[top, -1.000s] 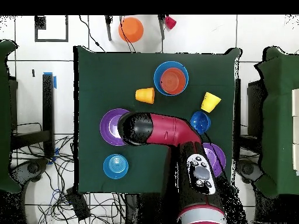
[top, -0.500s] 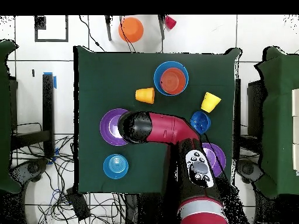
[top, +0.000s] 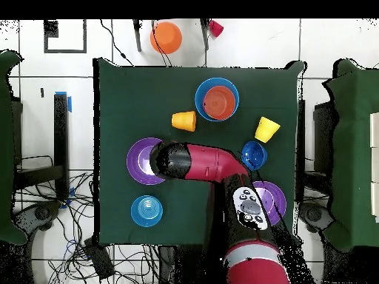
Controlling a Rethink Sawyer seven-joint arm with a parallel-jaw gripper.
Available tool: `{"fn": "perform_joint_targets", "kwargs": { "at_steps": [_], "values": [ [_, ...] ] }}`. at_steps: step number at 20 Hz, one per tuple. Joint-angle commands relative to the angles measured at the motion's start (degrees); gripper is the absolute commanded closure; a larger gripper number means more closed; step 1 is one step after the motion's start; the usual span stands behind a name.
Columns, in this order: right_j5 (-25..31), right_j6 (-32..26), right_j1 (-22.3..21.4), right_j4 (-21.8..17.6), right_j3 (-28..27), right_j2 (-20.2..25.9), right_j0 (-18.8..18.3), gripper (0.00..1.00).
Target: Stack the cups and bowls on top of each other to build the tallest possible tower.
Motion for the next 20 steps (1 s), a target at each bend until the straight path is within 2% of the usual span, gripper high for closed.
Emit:
{"fn": "perform_joint_targets", "kwargs": {
  "at_steps": [1,8,13,17,20],
  "values": [
    [-10.1,3.7,8.3,-3.7,0.2,5.9,0.5,0.0],
    [-11.2,2.2,8.4,-4.0,1.0,6.8,-0.2,0.0],
    [-12.4,2.3,12.3,-4.8,-1.7,4.5,0.9,0.0],
    [-16.3,2.9,15.3,-5.4,-1.5,6.5,-0.4,0.0],
    [-17.8,3.4,17.0,-6.0,-2.2,6.1,-0.2,0.0]
  ]
}}
